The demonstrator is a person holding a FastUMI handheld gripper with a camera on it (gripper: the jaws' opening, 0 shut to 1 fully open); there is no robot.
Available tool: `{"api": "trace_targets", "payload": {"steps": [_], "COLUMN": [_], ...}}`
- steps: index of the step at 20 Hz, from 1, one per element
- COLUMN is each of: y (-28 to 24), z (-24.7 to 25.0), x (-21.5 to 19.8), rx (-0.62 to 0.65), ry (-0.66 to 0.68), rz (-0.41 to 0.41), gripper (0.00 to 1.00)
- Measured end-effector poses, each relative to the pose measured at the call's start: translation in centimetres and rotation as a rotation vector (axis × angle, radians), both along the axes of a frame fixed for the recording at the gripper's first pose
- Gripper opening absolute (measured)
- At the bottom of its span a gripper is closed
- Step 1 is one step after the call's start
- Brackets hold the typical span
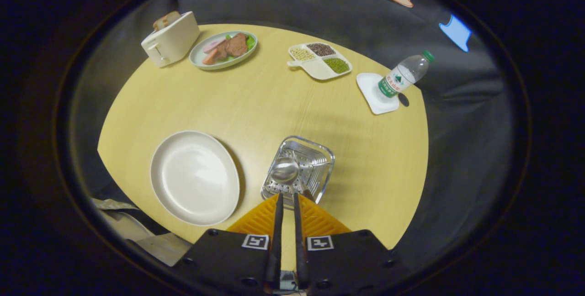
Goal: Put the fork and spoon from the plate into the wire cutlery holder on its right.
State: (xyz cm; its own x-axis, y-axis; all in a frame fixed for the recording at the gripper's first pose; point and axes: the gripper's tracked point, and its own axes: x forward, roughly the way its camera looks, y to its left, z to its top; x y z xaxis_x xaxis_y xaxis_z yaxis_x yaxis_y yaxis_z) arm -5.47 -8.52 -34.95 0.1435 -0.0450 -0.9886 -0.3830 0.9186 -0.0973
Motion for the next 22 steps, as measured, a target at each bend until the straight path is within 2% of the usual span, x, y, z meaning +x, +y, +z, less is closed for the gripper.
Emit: {"api": "trace_targets", "payload": {"steps": [2, 9, 12, 16, 22], "y": [0.4, 3.0, 4.2, 5.1, 5.4], "z": [0.5, 2.7, 5.1, 9.8, 15.5], "x": [0.1, -0.4, 0.7, 1.9, 2.0], "rx": [0.023, 0.17, 0.257, 0.346, 0.449], "ry": [-0.031, -0.179, -0.337, -0.58, -0.86], "rz": [-0.026, -0.126, -0.158, -0.166, -0.269], "gripper": [0.17, 0.75, 1.0, 1.0, 0.99]}}
